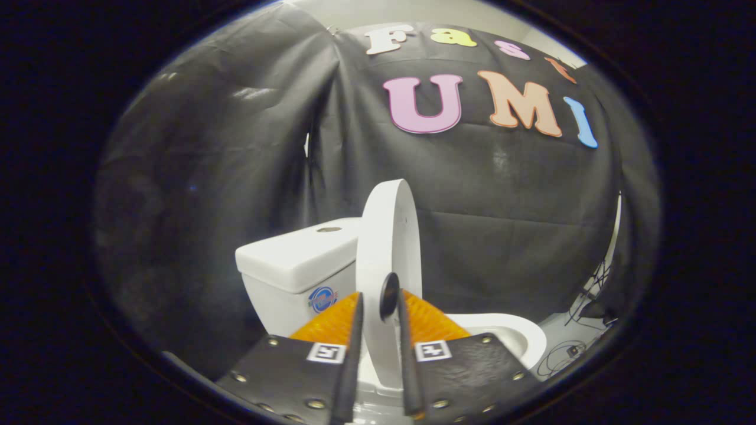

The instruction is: Open the toilet lid.

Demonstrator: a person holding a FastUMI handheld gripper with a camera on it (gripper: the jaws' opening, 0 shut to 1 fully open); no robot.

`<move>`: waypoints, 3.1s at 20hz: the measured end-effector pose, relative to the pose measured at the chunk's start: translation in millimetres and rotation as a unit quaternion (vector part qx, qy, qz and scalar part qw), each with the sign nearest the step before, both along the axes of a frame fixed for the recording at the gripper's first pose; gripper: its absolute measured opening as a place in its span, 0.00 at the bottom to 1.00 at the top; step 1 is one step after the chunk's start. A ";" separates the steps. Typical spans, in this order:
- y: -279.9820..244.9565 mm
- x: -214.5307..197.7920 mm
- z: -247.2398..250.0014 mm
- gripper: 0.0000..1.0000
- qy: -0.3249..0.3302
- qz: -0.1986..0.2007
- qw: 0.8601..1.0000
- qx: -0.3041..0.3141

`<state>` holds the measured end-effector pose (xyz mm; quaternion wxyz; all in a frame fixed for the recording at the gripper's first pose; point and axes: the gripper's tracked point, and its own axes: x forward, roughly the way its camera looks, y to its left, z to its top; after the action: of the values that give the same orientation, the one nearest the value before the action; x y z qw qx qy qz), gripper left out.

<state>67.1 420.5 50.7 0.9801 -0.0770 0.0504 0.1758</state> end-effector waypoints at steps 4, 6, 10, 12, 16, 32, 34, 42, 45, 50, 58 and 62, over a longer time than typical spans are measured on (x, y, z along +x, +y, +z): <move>11.4 -17.3 -3.3 0.68 0.019 0.039 0.999 0.006; 17.6 -25.6 -3.3 0.89 0.027 0.058 0.998 0.021; 20.3 -38.6 7.7 0.99 0.016 0.082 0.996 0.014; 19.0 -50.1 11.7 0.99 0.017 0.101 0.995 0.019; -9.7 -54.1 26.8 0.99 0.003 0.096 0.995 0.019; -217.7 -16.4 65.9 0.99 -0.058 -0.040 0.997 0.040; -248.7 -11.3 66.2 0.99 -0.064 -0.061 0.994 0.059; -336.6 8.8 70.7 1.00 -0.064 -0.107 0.991 0.053; -348.6 18.6 76.6 1.00 -0.075 -0.121 0.989 0.040; -333.9 28.5 74.7 1.00 -0.061 -0.119 0.988 0.074; -287.8 36.9 69.4 1.00 -0.052 -0.104 0.989 0.093; -278.7 38.2 68.7 1.00 -0.053 -0.102 0.989 0.095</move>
<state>105.3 141.7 119.4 0.9971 0.0123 -0.0112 0.0743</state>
